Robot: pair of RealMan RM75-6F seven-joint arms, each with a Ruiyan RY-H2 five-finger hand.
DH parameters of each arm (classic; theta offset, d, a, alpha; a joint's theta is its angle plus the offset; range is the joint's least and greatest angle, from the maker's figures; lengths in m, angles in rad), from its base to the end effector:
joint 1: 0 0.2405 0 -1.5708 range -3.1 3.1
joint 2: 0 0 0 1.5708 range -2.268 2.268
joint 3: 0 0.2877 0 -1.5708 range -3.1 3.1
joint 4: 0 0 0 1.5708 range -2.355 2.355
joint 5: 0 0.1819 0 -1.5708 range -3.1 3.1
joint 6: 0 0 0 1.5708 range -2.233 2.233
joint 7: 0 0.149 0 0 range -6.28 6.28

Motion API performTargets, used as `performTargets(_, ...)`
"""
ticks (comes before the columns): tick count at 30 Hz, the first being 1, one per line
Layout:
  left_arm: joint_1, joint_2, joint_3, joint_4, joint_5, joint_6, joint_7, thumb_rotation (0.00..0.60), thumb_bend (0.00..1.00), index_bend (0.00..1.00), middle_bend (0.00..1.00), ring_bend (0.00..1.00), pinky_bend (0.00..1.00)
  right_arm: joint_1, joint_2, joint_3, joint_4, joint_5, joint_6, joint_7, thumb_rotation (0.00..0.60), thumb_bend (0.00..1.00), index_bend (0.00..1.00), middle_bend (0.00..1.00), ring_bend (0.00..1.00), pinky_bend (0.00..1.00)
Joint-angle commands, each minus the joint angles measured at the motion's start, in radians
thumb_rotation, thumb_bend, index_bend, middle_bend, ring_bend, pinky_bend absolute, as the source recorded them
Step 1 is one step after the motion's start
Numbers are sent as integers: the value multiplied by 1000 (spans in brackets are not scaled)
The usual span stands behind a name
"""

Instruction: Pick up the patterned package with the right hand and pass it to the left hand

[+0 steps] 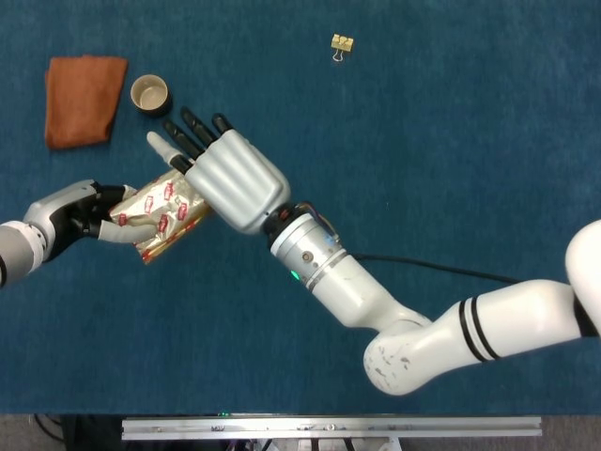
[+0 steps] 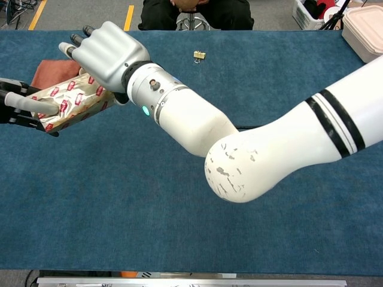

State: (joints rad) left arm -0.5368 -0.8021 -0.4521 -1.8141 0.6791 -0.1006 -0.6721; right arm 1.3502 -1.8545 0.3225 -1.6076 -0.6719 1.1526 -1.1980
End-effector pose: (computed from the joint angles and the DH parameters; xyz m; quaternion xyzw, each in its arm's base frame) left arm -0.2281 0.2874 0.1690 -0.3610 -0.8919 -0.2136 0.1694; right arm 0.0863 -0.3391 -0.0657 0.8349 -0.1053 0.3658 0.3975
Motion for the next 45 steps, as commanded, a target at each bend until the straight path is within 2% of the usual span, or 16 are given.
performTargets(1, 18, -7, -25, 5, 3, -22, 21, 600, 270, 581, 250, 251, 284, -6, 16, 0, -9, 1, -6, 15, 600, 22, 0, 80, 81, 267)
performTargets(10, 60, -21, -90, 25, -6, -76, 79, 600, 270, 581, 250, 250, 284, -64, 135, -31, -89, -13, -22, 93, 600, 0, 0, 77, 76, 258)
performTargets(17, 98, -29, -125, 33, -14, -78, 115, 600, 270, 581, 250, 250, 284, -158, 287, -95, -204, -40, -18, 181, 600, 0, 0, 85, 75, 258)
performTargets(26, 119, -36, -157, 54, -38, -92, 127, 600, 271, 581, 250, 250, 284, -226, 397, -154, -272, -114, -18, 260, 600, 0, 0, 98, 76, 258)
performTargets(35, 140, -34, -193, 58, -58, -99, 138, 600, 271, 581, 250, 250, 284, -266, 451, -200, -298, -146, -24, 289, 600, 0, 0, 110, 75, 258)
performTargets(45, 146, -30, -200, 53, -64, -95, 142, 600, 271, 581, 250, 250, 284, -293, 471, -213, -308, -190, -28, 328, 600, 0, 0, 114, 76, 258)
